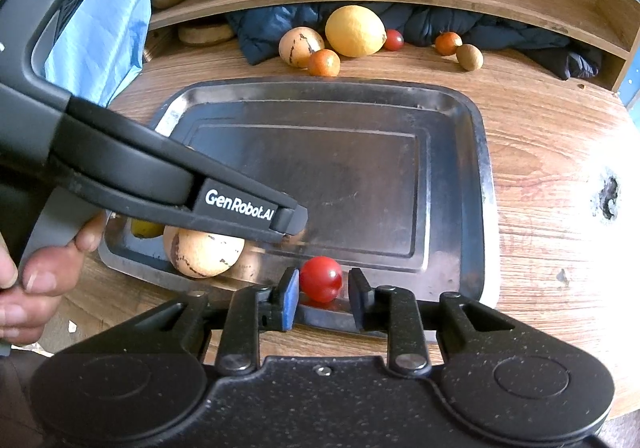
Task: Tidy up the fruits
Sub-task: 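Lower the brown fruit onto the tray with the left tool while the right lowers the tomato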
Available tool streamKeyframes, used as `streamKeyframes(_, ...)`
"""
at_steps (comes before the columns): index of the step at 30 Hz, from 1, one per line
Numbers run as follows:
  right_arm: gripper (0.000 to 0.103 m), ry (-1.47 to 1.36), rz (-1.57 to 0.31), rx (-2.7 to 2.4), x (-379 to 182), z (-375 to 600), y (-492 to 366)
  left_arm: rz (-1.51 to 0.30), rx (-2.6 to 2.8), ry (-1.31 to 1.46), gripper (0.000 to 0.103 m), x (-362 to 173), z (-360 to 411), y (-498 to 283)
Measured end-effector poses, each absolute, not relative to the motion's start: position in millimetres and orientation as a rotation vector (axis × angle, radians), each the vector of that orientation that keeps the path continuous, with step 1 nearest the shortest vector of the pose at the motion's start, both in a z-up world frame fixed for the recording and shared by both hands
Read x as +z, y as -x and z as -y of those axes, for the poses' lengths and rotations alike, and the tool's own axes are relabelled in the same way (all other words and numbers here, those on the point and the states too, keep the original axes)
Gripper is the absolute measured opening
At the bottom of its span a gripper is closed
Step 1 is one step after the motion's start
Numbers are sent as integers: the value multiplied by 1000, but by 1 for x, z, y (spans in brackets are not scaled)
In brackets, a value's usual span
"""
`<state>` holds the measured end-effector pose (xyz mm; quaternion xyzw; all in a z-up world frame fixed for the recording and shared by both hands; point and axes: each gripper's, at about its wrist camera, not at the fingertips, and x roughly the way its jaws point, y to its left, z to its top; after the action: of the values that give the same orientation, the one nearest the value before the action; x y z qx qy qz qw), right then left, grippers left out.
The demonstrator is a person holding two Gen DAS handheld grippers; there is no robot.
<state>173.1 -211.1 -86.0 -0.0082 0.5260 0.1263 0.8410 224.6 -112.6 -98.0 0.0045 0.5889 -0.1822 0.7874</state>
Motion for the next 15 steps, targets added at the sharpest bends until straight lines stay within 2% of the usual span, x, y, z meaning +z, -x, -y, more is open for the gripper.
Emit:
streamKeyframes(3,36,21,-1104,270,-84,212,-171,-1257,-388,1,48,-94,112,-221)
streamKeyframes(8,50,22,-1091,278,-79,213,-165,-1227,-370,29,57,-85,108,-215)
streamKeyframes(15,62,22,-1071,290,-72,216,-155,-1188,-345,55,74,-74,101,-201)
